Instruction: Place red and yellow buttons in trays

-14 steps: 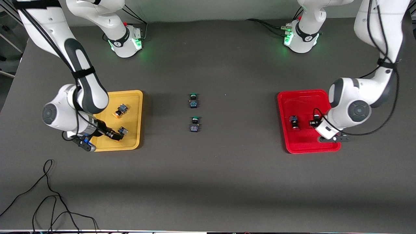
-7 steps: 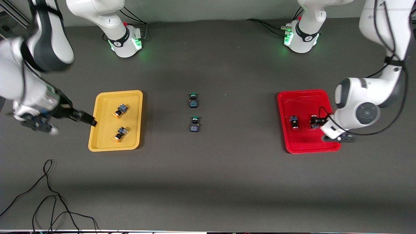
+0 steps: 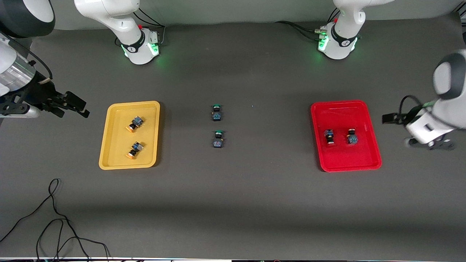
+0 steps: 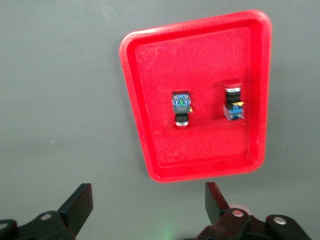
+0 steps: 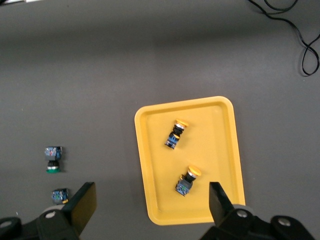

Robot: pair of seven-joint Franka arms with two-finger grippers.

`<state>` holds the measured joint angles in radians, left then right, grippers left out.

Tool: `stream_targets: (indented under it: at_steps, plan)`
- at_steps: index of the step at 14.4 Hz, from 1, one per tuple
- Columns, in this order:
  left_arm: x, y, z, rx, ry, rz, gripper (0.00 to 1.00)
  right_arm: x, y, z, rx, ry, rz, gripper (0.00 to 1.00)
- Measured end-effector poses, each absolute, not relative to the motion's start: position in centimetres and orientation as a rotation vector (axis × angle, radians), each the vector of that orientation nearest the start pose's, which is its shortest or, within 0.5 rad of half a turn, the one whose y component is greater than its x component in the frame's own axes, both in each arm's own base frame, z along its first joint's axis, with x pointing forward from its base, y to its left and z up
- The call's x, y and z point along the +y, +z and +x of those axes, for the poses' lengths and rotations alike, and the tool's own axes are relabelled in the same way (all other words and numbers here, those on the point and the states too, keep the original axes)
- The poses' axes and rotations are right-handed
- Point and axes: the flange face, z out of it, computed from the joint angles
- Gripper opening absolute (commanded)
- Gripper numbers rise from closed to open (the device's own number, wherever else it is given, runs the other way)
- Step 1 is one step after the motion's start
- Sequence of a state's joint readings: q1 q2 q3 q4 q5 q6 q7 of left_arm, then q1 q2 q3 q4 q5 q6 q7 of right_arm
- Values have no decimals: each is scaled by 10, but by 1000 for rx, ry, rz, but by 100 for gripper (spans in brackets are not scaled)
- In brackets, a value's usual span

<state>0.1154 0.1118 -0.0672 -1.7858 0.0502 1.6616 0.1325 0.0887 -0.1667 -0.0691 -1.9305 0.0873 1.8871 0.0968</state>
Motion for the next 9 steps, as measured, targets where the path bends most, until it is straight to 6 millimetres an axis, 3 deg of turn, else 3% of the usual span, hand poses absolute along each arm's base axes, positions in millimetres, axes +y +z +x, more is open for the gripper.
stream_targets:
  at_steps: [4, 9]
  plan:
    - [16, 538, 542, 188, 253, -3095, 100, 40, 593, 510, 49, -144, -3085, 100]
    - [-32, 575, 536, 264, 200, -3086, 100, 29, 597, 503, 74, -96, -3091, 100]
